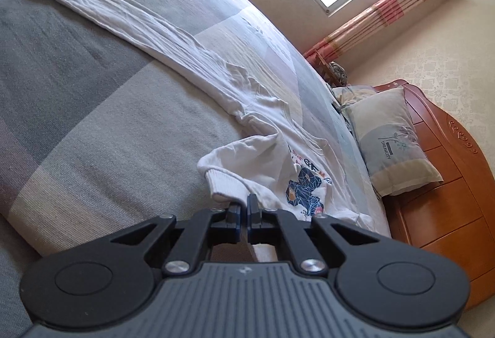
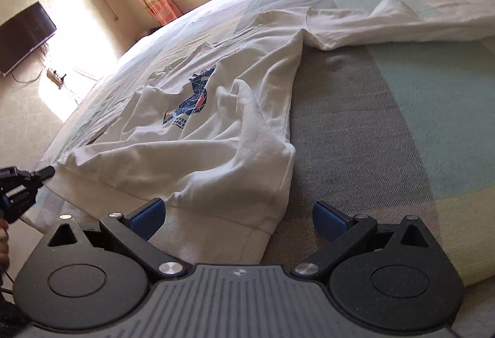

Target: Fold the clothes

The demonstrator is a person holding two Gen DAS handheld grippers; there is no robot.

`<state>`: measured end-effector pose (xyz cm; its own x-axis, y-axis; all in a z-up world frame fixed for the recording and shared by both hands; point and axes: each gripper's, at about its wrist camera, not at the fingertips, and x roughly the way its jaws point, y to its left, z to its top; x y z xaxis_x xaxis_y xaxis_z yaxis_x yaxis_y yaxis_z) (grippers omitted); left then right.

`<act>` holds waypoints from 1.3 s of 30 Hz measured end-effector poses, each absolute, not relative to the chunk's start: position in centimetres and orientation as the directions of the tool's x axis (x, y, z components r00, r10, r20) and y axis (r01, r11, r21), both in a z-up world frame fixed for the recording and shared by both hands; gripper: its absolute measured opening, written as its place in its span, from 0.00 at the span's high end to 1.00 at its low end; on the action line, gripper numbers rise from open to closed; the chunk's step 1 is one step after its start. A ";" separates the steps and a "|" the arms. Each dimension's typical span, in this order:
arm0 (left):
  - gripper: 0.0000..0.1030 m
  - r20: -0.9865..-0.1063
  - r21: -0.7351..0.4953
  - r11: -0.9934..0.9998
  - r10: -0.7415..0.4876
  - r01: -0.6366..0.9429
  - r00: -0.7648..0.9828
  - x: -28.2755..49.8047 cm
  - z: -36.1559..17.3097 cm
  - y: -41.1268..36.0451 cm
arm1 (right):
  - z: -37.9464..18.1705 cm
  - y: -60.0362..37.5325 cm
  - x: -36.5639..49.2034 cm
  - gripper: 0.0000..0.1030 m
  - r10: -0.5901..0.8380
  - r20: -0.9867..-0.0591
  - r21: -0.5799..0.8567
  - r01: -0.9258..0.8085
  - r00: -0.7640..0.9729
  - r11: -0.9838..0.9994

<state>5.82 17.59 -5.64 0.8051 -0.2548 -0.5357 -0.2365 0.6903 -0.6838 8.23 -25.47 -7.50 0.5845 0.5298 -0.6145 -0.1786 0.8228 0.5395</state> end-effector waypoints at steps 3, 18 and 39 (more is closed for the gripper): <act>0.99 -0.550 -0.682 0.687 -0.258 -0.249 0.795 6.2 -6.3 17.7 | -8.1 -26.3 8.8 0.00 0.600 -0.543 0.633 -0.182 0.587 0.752; 0.99 -0.600 -0.649 0.718 -0.279 -0.253 0.750 7.0 -6.9 17.3 | -9.9 -27.1 9.8 0.06 0.744 -0.426 0.770 -0.226 0.515 0.597; 0.99 -0.687 -0.571 0.803 -0.354 -0.171 0.635 1.7 -3.5 15.3 | -6.6 -30.3 10.7 0.88 0.570 -0.658 0.582 -0.147 0.492 0.800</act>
